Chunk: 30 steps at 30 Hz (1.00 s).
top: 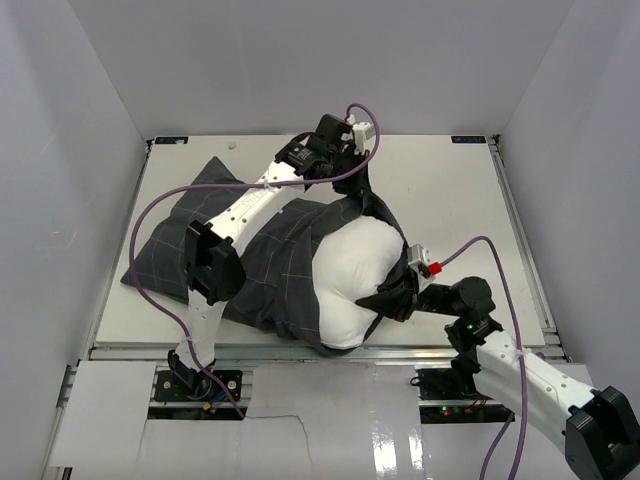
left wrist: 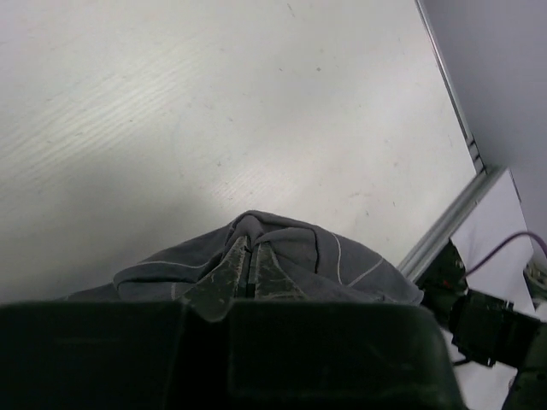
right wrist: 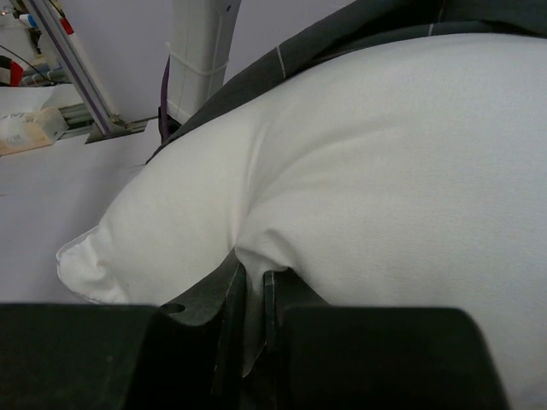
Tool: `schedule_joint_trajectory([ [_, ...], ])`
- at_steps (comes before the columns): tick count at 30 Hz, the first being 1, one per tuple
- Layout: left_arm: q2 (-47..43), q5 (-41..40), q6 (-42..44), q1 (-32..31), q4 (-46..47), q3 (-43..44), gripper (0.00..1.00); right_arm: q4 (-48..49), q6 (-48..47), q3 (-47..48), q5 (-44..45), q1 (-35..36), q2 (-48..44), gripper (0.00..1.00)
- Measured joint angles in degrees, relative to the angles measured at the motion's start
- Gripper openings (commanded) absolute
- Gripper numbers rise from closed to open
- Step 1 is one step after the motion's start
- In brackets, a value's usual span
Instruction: Remove the pillowcase from the pillow
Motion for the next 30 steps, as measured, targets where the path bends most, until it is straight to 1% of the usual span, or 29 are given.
schedule_joint_trajectory([
  [6, -0.02, -12.35, -4.31, -0.09, -1.22, -0.04, 0.00, -3.30, -2.01, 1.03, 0.90, 0.83, -2.67, 0.08],
  [11, -0.90, -23.39, -6.16, -0.11, -2.89, -4.55, 0.00, -6.86, -3.13, 1.51, 4.04, 1.18, -5.62, 0.08],
  [16, -1.86, -30.25, -6.84, -0.20, -3.98, -7.78, 0.00, -13.35, -4.70, 2.38, 10.16, 1.57, -9.53, 0.08],
  [19, -4.55, -34.25, -6.84, -0.09, -3.21, -11.67, 0.00, -17.62, -5.62, 3.61, 14.95, 1.88, -12.04, 0.08],
  [22, -7.65, -35.71, -6.62, 0.57, -3.10, -14.60, 0.01, -19.30, -5.95, 3.76, 17.51, 2.03, -13.75, 0.08],
  [23, -8.55, -35.67, -6.34, 0.83, -3.06, -15.21, 0.14, -19.30, -5.95, 3.76, 17.92, 2.10, -13.73, 0.08],
  [24, -9.64, -34.64, -5.86, 1.22, -2.84, -15.91, 0.46, -19.30, -5.92, 3.82, 18.36, 2.19, -13.60, 0.08],
  [25, -10.51, -33.18, -4.79, 1.51, -2.27, -16.52, 0.61, -19.28, -5.86, 3.91, 18.78, 2.21, -13.14, 0.08],
  [27, -12.07, -28.28, -3.48, 2.19, -1.25, -17.51, 0.72, -19.28, -5.64, 4.46, 19.56, 2.27, -11.96, 0.08],
  [30, -13.99, -19.28, -2.05, 2.62, 0.09, -17.62, 0.76, -19.12, -5.14, 5.60, 21.57, 2.29, -9.40, 0.08],
])
